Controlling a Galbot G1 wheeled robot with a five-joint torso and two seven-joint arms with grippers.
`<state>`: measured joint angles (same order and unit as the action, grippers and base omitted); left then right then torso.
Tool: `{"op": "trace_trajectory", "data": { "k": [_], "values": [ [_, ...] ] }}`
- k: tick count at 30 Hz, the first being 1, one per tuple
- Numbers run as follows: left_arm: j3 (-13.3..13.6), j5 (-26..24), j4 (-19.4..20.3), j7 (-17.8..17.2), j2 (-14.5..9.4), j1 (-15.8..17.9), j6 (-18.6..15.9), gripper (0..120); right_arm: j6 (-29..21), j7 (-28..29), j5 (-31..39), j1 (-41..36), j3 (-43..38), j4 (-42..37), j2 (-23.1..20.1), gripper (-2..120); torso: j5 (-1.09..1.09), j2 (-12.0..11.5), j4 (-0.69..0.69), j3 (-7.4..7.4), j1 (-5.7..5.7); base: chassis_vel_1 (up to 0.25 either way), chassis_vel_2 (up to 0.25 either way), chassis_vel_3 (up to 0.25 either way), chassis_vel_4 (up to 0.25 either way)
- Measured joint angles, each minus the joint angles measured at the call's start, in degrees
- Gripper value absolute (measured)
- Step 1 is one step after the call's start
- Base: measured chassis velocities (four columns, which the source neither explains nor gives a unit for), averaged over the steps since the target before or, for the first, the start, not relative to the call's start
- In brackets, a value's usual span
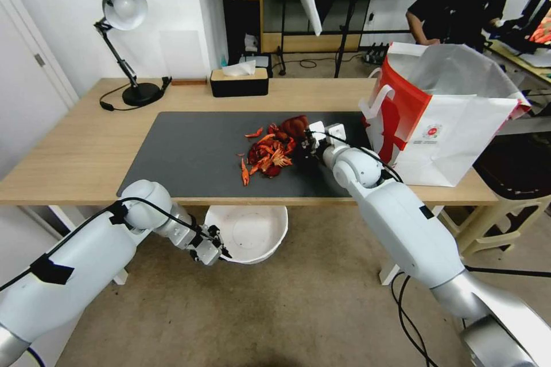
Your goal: Sweep shrimp from table into container with towel, then put container into takeout bag.
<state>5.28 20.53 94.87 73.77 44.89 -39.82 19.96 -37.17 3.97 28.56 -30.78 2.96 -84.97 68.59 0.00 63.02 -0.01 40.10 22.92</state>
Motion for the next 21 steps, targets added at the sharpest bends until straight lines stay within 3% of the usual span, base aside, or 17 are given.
{"op": "trace_trajectory", "data": {
  "k": [21],
  "values": [
    [0.98,0.05,-1.29,-0.33,1.10,1.22,-0.02,0,-1.91,0.24,0.21,-3.41,1.25,-6.76,-1.68,3,0.00,0.00,0.01,0.00,0.00,0.000,0.000,0.000,0.000]
  ]
}}
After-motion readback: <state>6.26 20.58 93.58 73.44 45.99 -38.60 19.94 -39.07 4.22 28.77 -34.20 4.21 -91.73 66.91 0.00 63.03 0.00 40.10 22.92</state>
